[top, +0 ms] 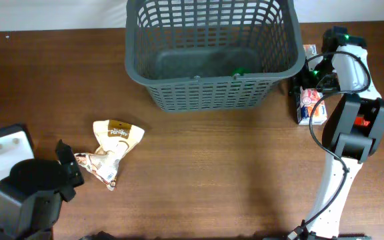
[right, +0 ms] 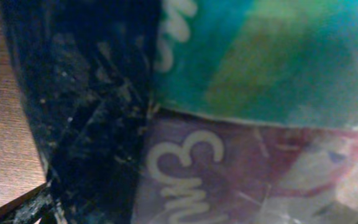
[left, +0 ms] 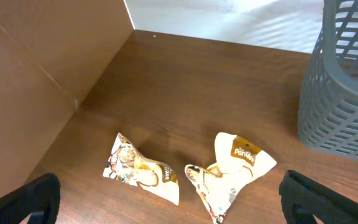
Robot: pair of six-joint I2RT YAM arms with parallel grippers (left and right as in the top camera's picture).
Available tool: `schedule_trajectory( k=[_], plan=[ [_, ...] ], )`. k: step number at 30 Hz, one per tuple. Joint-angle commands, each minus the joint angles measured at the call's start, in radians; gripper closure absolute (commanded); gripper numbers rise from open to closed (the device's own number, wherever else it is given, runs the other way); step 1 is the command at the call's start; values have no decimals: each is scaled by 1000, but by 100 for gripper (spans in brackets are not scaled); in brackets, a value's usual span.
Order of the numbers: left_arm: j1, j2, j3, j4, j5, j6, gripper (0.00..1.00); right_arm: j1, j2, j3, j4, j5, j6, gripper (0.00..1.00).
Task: Pack container
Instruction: 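Close the right gripper on the Kleenex multipack's end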
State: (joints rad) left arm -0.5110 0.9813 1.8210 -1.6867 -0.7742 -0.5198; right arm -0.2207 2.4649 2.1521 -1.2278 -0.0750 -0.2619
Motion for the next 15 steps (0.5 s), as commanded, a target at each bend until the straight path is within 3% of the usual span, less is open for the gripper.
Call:
schedule_trajectory(
  k=[1, 15],
  plan=[
    [-3, 1, -1, 0, -1, -1, 1, -3, 14, -6, 6, 9, 4, 1],
    [-3, 1, -1, 0, 0, -2, 1, -3, 42, -6, 12, 9, 4, 1]
  ],
)
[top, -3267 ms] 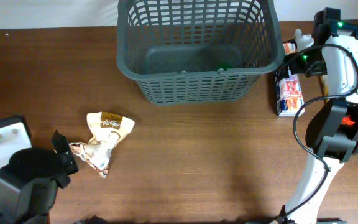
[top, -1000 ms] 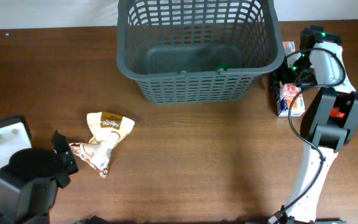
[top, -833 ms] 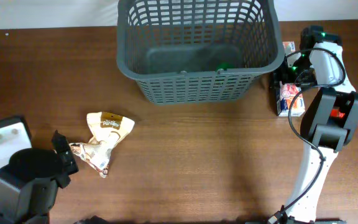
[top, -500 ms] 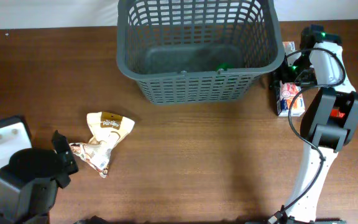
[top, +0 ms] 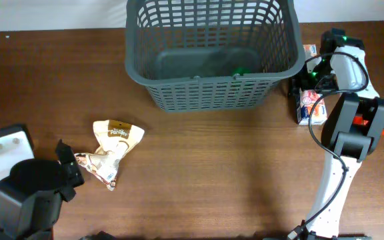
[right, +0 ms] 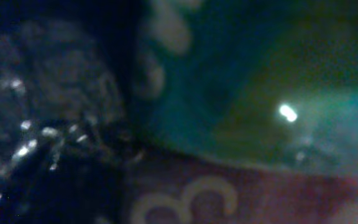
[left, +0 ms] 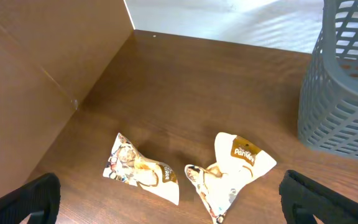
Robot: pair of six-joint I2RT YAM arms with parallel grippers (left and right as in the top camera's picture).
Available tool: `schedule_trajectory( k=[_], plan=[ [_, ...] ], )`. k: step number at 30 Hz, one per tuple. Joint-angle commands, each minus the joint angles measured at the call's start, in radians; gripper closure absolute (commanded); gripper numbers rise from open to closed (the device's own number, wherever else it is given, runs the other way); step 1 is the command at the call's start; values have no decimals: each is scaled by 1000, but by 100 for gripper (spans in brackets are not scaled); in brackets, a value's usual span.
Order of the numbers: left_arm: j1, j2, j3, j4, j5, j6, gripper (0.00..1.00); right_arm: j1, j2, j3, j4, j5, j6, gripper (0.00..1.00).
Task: Pack container
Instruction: 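Close the right gripper on the Kleenex multipack's end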
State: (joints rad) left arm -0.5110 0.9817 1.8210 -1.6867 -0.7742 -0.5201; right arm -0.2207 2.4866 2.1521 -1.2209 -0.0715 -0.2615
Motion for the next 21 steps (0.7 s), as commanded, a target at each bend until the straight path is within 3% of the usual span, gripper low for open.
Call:
schedule_trajectory(
  k=[1, 3, 5, 6, 8, 16, 21],
  plan=[
    [-3, 0, -1, 0, 0, -1, 1, -3, 20, -6, 6, 5, 4, 1],
    [-3, 0, -1, 0, 0, -1, 1, -3, 20, -6, 7, 5, 4, 2],
    [-3, 0, -1, 0, 0, -1, 1, -3, 20, -5, 7, 6, 4, 21],
    [-3, 0, -1, 0, 0, -1, 1, -3, 20, -5, 7, 6, 4, 25],
    [-3, 0, -1, 0, 0, -1, 1, -3, 20, -5, 6, 6, 4, 42],
    [-3, 0, -1, 0, 0, -1, 1, -3, 20, -3, 2, 5, 8, 95],
    [-3, 0, -1, 0, 0, -1, 1, -5, 20, 54, -16, 5, 46, 96]
  ],
)
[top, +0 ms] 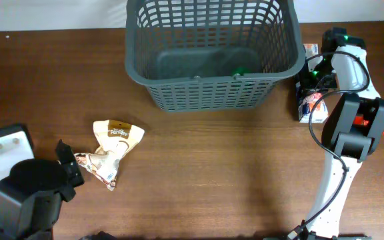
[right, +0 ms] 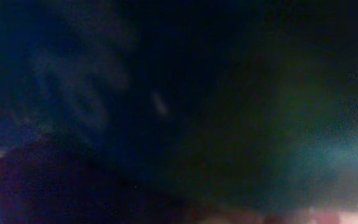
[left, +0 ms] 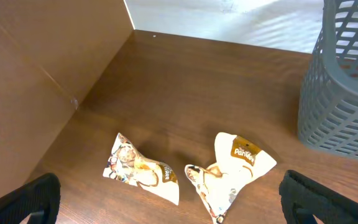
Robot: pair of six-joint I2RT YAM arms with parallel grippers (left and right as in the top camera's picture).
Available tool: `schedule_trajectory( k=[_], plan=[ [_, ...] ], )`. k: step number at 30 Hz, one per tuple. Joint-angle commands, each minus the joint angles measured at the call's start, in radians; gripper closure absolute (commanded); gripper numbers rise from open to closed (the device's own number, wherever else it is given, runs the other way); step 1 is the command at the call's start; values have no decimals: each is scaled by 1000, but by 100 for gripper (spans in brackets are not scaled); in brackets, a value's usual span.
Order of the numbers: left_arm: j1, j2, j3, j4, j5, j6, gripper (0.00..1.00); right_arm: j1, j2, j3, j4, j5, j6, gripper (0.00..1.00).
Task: Pack container
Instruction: 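Close the right gripper on the Kleenex multipack's end, then lift the tissue multipack with the right gripper and carry it over the basket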
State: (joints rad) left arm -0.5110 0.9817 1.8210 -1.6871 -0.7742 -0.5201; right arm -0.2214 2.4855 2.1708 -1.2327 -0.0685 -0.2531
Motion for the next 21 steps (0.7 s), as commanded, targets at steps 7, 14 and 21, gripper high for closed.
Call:
schedule_trajectory(
  k=[7, 14, 21],
  plan=[
    [-3, 0, -1, 0, -1, -1, 1, -29, 13, 333, -114, 2, 126, 96],
    [-3, 0, -1, 0, 0, -1, 1, -63, -19, 816, -248, -6, 211, 96],
    [-3, 0, -1, 0, 0, -1, 1, -47, -145, 970, -242, -159, 236, 96]
  ],
)
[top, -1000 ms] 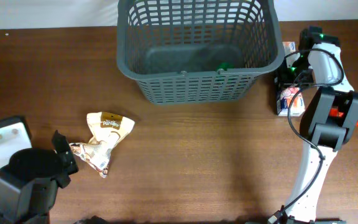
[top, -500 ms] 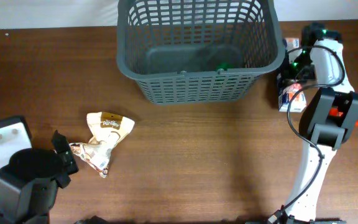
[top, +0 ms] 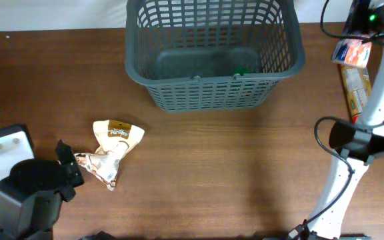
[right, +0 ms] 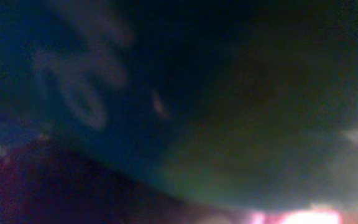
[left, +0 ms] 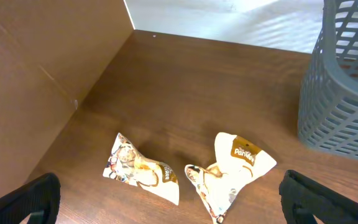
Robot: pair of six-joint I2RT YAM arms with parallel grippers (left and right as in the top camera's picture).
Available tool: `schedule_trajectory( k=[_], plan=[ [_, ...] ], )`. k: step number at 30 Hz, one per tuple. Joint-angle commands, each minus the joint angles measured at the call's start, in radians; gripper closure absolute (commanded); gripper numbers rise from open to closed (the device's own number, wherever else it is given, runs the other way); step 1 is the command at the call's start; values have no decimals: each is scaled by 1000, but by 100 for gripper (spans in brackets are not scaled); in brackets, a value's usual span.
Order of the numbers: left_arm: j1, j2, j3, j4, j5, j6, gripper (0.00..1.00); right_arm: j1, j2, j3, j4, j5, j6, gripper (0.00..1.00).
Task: Pack container
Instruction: 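Lift the tissue multipack with the right gripper and carry it over the basket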
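Note:
The grey basket (top: pixel 212 53) stands at the back middle, with a small green thing (top: pixel 240 70) inside. My right gripper (top: pixel 364 19) is high at the far right, shut on a white, red and blue packet (top: pixel 353 51) that hangs clear of the table. That packet (right: pixel 185 112) fills the right wrist view as a dark blur. My left gripper (top: pixel 65 172) rests open at the front left, its fingers (left: pixel 33 199) wide apart. Two cream snack packets (left: pixel 238 168) (left: pixel 140 171) lie before it.
A yellowish-brown packet (top: pixel 356 87) lies on the table right of the basket, under the raised right arm. A white block (top: pixel 2 150) sits by the left arm's base. The table's back edge (left: pixel 229 40) meets a white surface.
My right gripper was low beside the basket's right wall, on the packets there. Now it is raised at the far right with the white, red and blue packet, leaving a yellowish-brown packet on the table.
My right gripper stood low on the packets right of the basket at all three earlier moments, its camera view growing darker as the packet filled it. Now it holds one packet in the air. The left arm and both cream packets have stayed still.

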State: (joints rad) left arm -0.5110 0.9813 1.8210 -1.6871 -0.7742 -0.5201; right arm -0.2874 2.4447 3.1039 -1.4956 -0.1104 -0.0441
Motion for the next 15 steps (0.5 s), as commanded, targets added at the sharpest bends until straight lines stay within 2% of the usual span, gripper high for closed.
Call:
schedule_trajectory(
  k=[1, 6, 10, 15],
  plan=[
    [-3, 1, -1, 0, 0, -2, 1, 25, -127, 37, 35, -142, 27, 96],
    [-3, 1, -1, 0, 0, -1, 1, 63, -216, 37, 117, -296, -8, 96],
    [-3, 1, -1, 0, 1, -2, 1, 117, -245, 37, 142, -529, -225, 96],
    [-3, 1, -1, 0, 2, -2, 1, 195, -239, 36, 108, -612, -417, 96]
  ],
)
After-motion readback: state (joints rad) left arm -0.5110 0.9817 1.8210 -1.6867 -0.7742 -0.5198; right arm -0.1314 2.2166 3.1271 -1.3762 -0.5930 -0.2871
